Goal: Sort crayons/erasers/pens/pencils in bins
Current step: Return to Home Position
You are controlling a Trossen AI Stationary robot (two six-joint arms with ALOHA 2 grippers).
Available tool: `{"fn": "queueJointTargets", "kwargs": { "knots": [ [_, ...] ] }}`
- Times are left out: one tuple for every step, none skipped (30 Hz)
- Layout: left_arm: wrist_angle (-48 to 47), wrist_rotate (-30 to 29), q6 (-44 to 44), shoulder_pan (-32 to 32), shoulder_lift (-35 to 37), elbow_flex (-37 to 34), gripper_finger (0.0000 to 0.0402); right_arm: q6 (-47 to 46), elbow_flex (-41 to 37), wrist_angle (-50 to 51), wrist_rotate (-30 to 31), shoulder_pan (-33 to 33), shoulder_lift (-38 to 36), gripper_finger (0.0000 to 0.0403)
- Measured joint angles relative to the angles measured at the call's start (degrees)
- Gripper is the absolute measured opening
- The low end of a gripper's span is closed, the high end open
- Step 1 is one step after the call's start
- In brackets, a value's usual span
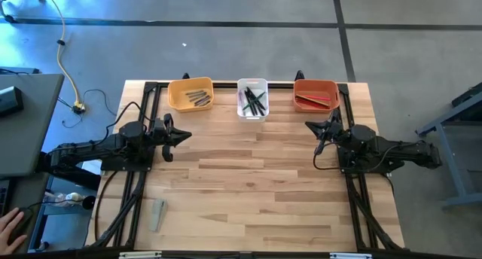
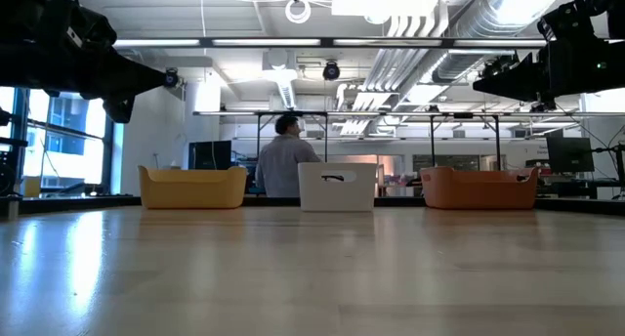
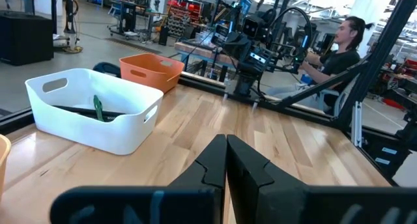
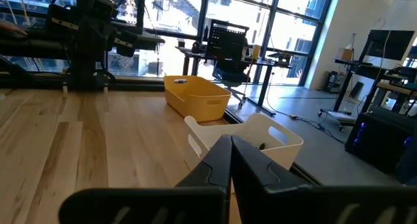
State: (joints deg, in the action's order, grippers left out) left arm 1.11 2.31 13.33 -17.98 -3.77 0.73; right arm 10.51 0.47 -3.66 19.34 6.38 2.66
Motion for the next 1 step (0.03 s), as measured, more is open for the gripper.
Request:
{"fn": "queueJointTargets", "kwargs": {
  "knots": [
    [0.0, 0.0, 0.0, 0.0, 0.0, 0.0, 0.0, 0.0, 0.0, 0.0, 0.0, 0.0, 0.0, 0.0]
  ]
}}
